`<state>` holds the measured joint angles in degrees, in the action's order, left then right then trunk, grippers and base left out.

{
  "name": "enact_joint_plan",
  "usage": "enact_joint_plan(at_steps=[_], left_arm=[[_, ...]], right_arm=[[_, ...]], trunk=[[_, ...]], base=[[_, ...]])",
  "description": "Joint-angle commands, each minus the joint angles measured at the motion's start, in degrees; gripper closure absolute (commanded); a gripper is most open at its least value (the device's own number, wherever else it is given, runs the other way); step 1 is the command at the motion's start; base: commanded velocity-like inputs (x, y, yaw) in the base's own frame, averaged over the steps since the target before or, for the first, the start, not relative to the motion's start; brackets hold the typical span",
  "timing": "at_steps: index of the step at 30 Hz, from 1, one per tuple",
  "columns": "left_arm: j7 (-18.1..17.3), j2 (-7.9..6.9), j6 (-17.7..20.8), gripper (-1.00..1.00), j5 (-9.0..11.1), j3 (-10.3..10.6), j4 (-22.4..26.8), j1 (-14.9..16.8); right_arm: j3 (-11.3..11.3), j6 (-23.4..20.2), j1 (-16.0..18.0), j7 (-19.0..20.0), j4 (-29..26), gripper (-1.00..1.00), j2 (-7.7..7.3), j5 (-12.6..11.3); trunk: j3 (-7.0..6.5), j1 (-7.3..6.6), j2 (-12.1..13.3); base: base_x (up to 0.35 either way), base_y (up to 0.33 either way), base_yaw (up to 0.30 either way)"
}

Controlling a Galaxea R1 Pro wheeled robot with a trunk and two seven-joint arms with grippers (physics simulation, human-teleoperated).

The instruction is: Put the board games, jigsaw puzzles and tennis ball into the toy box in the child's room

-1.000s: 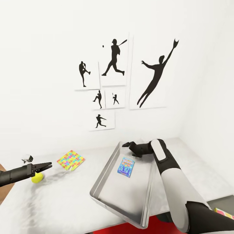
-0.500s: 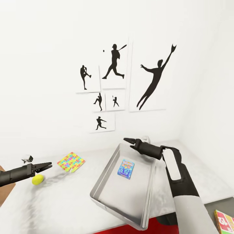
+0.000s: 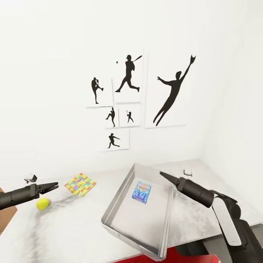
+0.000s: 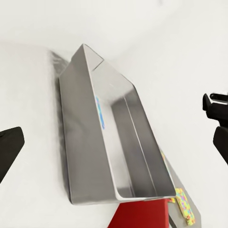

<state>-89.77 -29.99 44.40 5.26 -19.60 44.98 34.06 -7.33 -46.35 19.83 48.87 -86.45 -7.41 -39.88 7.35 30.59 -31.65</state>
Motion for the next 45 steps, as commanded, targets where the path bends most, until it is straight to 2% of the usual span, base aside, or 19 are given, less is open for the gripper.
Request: enact_joint_plan(at_steps=[1, 5, 11, 28, 37, 45], left_arm=[[-0.2, 0.00, 0.6, -1.00, 0.0, 0.0, 0.0, 0.0], [-0.2, 0.01, 0.6, -1.00, 0.0, 0.0, 0.0, 0.0], [-0.2, 0.02, 0.6, -1.00, -0.1, 0.0, 0.0, 0.0], [-0.2, 0.08, 0.6, -1.00, 0.0, 0.0, 0.0, 0.0], [-0.2, 0.05, 0.6, -1.00, 0.0, 0.0, 0.0, 0.0], [-0.2, 0.03, 0.6, -1.00, 0.0, 0.0, 0.0, 0.0]], right_arm=[[-0.1, 1.1, -1.0, 2.0, 0.0, -1.00, -0.49, -0.1], [-0.7, 3.1, -2.5, 4.7, 0.0, -1.00, -1.15, -0.1], [-2.6, 3.7, -3.0, 5.6, 0.5, -1.00, -1.36, 0.0], [-2.8, 5.5, -3.0, 5.7, 0.9, -1.00, -1.35, 0.5], [-2.7, 5.5, -3.0, 5.4, 1.0, -1.00, -1.30, 0.5], [-2.7, 5.6, -3.0, 5.2, 1.1, -1.00, -1.21, 0.4]], trunk=[[0.01, 0.03, -0.1], [-0.37, 0.03, -0.1], [-0.94, 0.03, -0.1], [-2.52, 0.03, -0.1], [-2.69, 0.03, -0.1], [-2.69, 0.03, -0.1]], base=[[0.000, 0.000, 0.000], [0.000, 0.000, 0.000], [0.000, 0.000, 0.000], [0.000, 0.000, 0.000], [-0.022, 0.000, 0.000], [-0.211, 0.100, 0.000]])
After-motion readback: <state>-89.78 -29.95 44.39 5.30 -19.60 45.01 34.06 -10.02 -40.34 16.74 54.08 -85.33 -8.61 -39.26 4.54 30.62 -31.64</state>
